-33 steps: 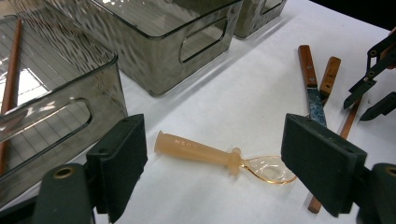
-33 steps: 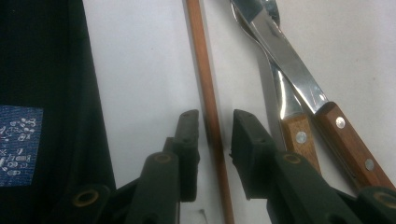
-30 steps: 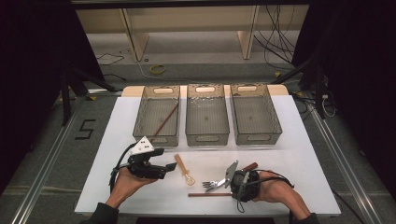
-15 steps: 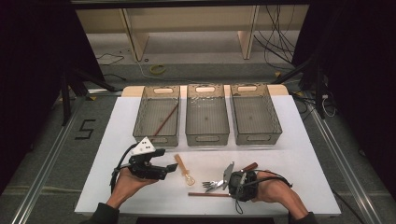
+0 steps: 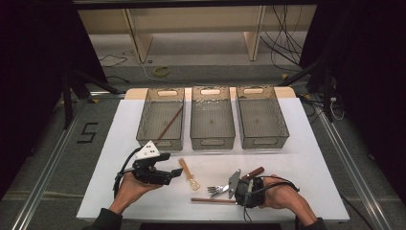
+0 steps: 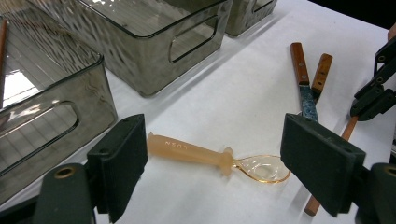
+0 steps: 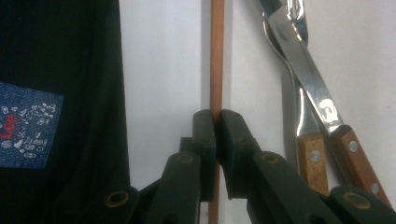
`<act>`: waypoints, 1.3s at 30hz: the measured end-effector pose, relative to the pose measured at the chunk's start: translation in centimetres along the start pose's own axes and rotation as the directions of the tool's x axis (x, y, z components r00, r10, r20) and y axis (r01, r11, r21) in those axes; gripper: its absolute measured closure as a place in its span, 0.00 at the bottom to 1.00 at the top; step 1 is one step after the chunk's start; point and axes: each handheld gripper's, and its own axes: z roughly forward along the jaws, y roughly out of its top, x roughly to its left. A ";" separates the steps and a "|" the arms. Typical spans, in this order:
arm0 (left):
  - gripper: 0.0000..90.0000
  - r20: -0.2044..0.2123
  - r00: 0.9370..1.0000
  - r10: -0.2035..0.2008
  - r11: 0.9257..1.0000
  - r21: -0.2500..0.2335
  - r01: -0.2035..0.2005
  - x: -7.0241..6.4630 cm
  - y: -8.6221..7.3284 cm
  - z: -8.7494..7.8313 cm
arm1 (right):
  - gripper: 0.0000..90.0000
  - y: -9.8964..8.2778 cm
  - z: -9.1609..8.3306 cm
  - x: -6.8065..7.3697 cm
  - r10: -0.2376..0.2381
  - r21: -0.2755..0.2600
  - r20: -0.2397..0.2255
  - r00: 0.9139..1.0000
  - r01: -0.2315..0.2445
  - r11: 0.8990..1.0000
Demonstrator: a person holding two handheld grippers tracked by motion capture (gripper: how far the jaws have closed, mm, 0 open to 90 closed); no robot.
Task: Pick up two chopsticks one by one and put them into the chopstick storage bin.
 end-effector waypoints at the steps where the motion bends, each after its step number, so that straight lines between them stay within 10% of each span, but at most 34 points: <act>1: 0.25 0.002 1.000 0.002 1.000 0.000 -0.002 -0.1 0.1 0.0 | 0.95 0.0 -0.1 0.0 0.003 -0.006 -0.002 1.000 -0.003 1.000; 14: 0.25 0.069 0.995 0.068 0.997 0.015 -0.069 -2.2 1.3 0.2 | 0.95 0.4 -1.5 0.0 -0.008 -0.062 0.054 0.999 0.011 0.998; 23: 0.26 0.129 0.981 0.143 0.984 0.086 -0.155 -3.9 1.9 1.1 | 0.95 1.2 -2.0 -0.1 -0.019 -0.071 0.082 0.996 0.025 0.997; 31: 0.29 0.194 0.959 0.207 0.954 0.178 -0.242 -5.3 1.9 2.4 | 0.95 1.9 -2.1 -0.2 -0.040 -0.064 0.098 0.994 0.046 0.997; 39: 0.38 0.240 0.930 0.279 0.907 0.253 -0.338 -6.5 1.7 3.2 | 0.95 2.5 -2.3 -0.1 -0.057 -0.065 0.103 0.993 0.064 0.996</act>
